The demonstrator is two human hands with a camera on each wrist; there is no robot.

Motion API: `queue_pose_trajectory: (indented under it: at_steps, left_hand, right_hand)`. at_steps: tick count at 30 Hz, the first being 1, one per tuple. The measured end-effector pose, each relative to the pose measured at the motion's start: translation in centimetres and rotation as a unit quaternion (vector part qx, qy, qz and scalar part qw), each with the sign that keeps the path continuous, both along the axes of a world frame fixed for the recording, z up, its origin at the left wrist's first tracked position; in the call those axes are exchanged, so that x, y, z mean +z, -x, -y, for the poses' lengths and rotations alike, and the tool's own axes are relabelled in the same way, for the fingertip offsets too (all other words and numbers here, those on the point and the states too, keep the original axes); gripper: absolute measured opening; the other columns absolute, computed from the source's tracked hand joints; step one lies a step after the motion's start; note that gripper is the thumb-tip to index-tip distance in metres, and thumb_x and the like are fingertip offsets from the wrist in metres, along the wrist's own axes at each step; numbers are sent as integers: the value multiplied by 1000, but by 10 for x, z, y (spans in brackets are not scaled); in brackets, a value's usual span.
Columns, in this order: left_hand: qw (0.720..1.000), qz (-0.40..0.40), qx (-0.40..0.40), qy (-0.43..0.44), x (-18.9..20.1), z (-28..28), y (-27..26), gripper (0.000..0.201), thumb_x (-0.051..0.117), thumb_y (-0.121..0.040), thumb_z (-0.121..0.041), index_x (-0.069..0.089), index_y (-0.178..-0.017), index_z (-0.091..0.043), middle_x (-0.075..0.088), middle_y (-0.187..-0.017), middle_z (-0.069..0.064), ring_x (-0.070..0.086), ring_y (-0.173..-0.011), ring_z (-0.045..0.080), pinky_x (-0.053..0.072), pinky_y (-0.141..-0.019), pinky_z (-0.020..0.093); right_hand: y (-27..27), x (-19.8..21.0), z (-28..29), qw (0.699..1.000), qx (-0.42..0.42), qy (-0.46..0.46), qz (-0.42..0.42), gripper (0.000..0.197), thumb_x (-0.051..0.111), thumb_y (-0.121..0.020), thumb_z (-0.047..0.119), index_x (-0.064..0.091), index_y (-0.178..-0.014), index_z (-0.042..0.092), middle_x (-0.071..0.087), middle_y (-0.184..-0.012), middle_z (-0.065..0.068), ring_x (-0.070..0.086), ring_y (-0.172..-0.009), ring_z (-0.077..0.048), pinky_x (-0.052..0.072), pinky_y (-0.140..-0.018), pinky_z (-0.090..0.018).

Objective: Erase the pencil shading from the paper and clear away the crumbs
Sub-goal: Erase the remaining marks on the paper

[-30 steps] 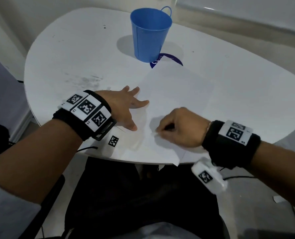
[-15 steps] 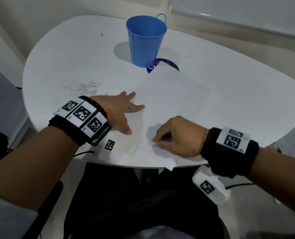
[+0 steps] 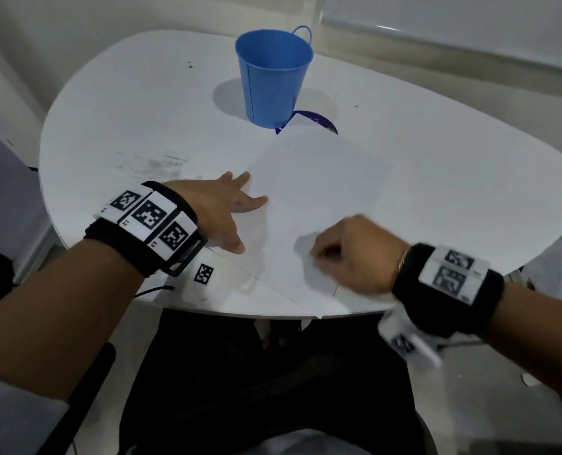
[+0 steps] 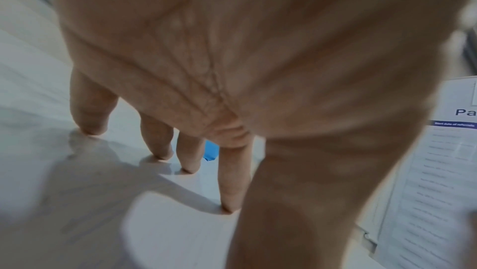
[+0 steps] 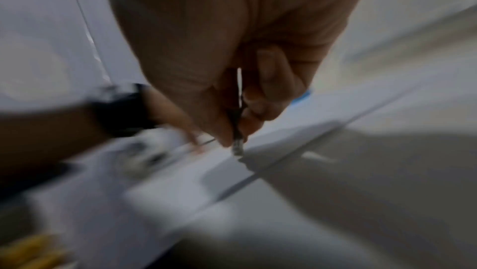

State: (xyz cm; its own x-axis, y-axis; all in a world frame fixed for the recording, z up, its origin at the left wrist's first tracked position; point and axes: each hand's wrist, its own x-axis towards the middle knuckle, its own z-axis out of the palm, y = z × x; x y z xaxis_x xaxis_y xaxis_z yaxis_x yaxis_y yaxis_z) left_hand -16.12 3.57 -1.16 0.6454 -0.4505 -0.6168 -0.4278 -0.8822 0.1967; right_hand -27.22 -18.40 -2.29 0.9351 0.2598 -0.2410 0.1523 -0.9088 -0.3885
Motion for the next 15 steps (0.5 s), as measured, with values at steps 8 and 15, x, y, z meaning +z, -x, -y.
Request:
queue_pose_trajectory:
  at_steps: [8, 15]
  left_hand:
    - [1000, 2, 8, -3, 7, -2, 2, 95, 73, -90, -24, 11, -156, -51, -20, -164, -20, -8, -153, 2, 26, -115, 29]
    - [1000, 4, 7, -16, 8, -4, 2, 94, 72, -92, -23, 9, -157, -49, -20, -164, -20, -9, -153, 3, 30, -110, 25]
  right_hand:
    - [-12, -3, 14, 996, -80, -42, 24, 11, 66, -86, 17, 76, -81, 18, 70, -75, 8, 61, -70, -10, 46, -71, -23]
    - [-23, -5, 19, 987, -132, -88, 6, 9, 69, -88, 20, 77, -84, 19, 69, -76, 10, 61, -70, -6, 45, -73, -22]
